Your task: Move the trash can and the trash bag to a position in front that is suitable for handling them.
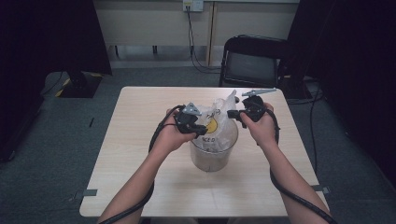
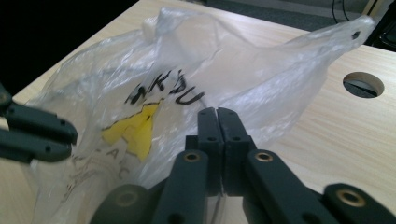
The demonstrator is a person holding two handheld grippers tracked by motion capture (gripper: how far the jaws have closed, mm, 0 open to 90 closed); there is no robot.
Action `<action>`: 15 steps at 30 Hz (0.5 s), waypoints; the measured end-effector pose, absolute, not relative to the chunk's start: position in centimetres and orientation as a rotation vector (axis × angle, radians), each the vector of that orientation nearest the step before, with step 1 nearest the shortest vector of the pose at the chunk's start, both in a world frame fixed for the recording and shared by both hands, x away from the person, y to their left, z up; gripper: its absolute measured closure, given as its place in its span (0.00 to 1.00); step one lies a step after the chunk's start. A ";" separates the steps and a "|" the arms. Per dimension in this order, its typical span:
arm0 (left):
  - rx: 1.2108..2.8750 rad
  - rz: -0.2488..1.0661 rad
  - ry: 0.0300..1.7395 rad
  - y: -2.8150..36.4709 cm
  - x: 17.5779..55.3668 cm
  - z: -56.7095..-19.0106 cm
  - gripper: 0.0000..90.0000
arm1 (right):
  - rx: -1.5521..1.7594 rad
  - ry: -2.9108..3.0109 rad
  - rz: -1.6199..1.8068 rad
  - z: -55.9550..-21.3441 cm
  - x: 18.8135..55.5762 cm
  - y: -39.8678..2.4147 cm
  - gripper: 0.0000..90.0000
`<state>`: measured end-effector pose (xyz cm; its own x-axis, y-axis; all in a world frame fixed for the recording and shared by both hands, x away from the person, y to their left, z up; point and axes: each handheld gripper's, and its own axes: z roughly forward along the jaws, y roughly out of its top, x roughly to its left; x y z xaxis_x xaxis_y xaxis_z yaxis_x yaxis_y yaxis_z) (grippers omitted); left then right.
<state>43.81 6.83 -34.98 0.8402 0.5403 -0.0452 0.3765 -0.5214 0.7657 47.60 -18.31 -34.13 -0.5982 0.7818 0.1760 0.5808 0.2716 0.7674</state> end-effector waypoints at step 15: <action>2.032 0.326 0.743 8.9 43.9 -33.8 0.60 | 1.174 2.357 1.248 -34.0 45.1 -19.1 1.00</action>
